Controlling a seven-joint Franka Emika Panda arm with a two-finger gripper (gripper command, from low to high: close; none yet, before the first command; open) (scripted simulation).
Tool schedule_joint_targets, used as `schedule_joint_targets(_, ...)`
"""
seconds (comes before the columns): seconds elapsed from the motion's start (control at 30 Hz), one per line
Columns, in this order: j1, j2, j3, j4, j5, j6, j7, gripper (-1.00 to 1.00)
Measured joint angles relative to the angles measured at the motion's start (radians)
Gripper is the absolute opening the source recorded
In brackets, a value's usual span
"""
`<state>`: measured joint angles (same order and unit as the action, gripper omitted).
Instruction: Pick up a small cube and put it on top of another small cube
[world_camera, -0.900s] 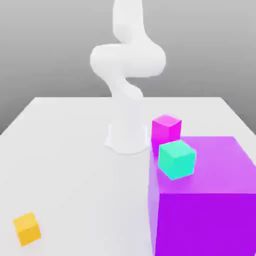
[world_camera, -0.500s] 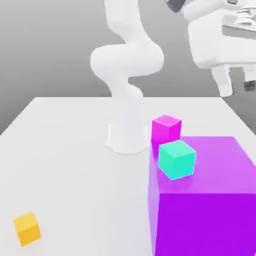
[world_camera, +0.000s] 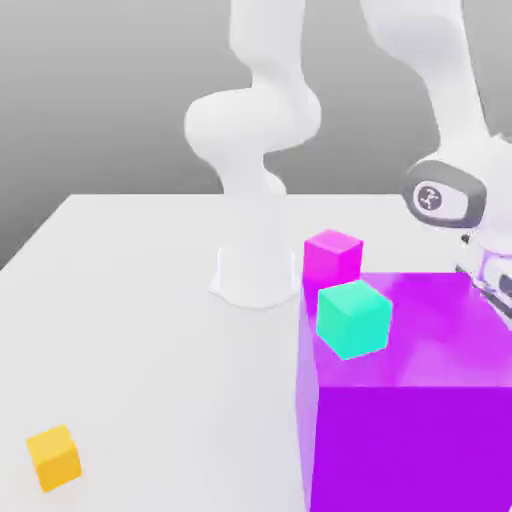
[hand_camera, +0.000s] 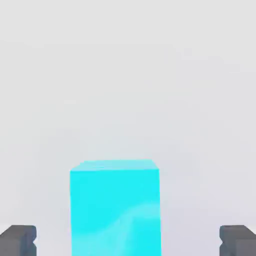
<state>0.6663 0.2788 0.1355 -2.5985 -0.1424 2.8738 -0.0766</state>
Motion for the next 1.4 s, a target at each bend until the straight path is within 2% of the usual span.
schedule_joint_targets(0.03,0.015,0.036,-0.017,0.007,-0.014,0.029,0.01,0.0)
schedule_joint_targets(0.07,0.027,0.068,-0.032,0.012,-0.024,0.055,0.018,-1.0)
schedule_joint_targets(0.3,0.029,0.074,-0.034,0.014,-0.028,0.058,0.021,-1.0)
schedule_joint_targets(0.5,-0.014,-0.112,0.027,-0.017,0.064,-0.091,-0.053,-1.0)
schedule_joint_targets(0.63,-0.03,-0.188,0.03,0.045,0.083,-0.162,-0.125,-1.0)
schedule_joint_targets(0.87,-0.123,-0.4,-0.007,0.118,0.047,-0.376,-0.073,-1.0)
schedule_joint_targets(1.17,-0.278,-0.72,-0.06,0.12,0.0,-0.712,0.172,-1.0)
schedule_joint_targets(1.33,-0.369,-0.905,-0.107,0.05,0.078,-0.9,0.337,-1.0)
schedule_joint_targets(1.4,-0.385,-0.941,-0.128,0.006,0.126,-0.929,0.378,-1.0)
